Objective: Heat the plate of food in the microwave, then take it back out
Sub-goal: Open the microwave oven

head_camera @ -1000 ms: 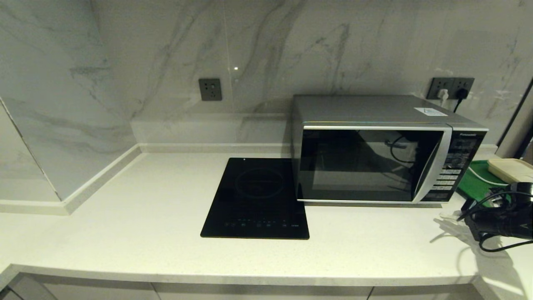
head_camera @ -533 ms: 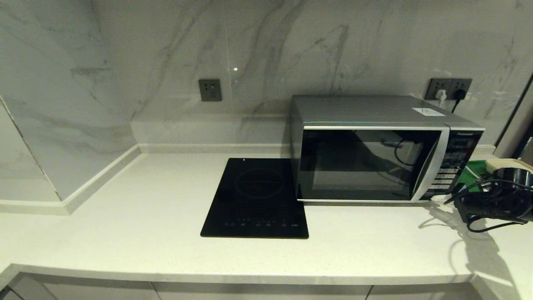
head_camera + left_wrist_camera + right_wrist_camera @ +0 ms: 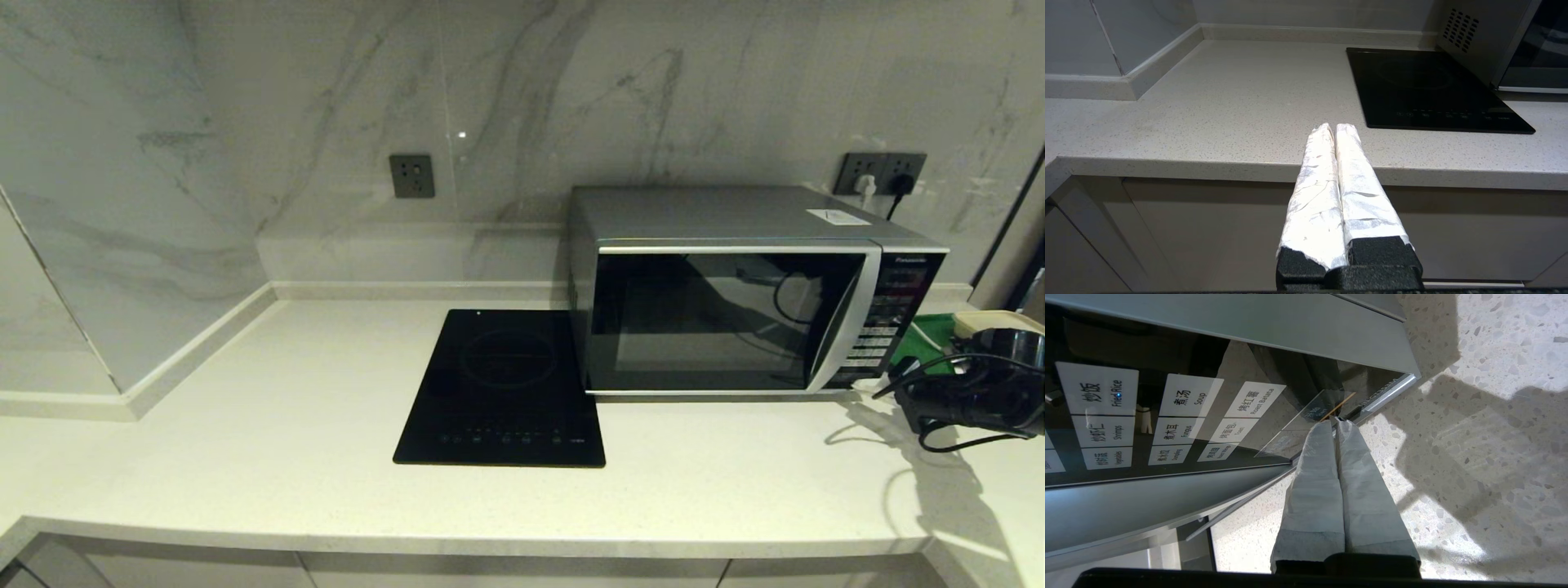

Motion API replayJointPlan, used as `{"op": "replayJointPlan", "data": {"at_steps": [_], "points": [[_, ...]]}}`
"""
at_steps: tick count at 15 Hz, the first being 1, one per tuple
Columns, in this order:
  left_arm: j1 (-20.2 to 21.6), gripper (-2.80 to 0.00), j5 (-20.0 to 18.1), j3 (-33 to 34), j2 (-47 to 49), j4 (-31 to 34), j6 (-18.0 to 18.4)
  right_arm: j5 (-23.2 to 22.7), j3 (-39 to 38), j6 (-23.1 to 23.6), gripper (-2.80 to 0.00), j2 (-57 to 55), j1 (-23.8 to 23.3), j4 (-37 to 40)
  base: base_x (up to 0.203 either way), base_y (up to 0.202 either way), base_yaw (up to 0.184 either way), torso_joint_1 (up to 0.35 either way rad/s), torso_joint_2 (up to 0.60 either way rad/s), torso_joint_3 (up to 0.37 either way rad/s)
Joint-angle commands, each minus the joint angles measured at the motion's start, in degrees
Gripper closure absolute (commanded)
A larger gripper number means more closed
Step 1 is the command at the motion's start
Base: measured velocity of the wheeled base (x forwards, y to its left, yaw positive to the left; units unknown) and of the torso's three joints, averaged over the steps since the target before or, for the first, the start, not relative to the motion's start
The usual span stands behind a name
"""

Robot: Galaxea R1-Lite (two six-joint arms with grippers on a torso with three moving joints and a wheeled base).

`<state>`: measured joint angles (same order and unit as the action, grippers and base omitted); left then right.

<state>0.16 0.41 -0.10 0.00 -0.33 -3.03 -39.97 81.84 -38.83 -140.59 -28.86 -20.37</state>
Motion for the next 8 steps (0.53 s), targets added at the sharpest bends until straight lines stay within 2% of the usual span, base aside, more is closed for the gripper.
{"op": "replayJointPlan", "data": {"at_steps": [1, 8], "points": [[0.02, 0.0, 0.03, 0.01, 0.0, -0.02, -0.05, -0.19, 0.17, -0.14, 0.0, 0.65, -0.21, -0.49, 0.0, 0.0, 0.0, 0.0, 0.0, 0.0], [0.02, 0.0, 0.03, 0.01, 0.0, -0.02, -0.05, -0.11, -0.24, -0.11, 0.0, 1.38, -0.32, -1.51, 0.0, 0.0, 0.0, 0.0, 0.0, 0.0]]}}
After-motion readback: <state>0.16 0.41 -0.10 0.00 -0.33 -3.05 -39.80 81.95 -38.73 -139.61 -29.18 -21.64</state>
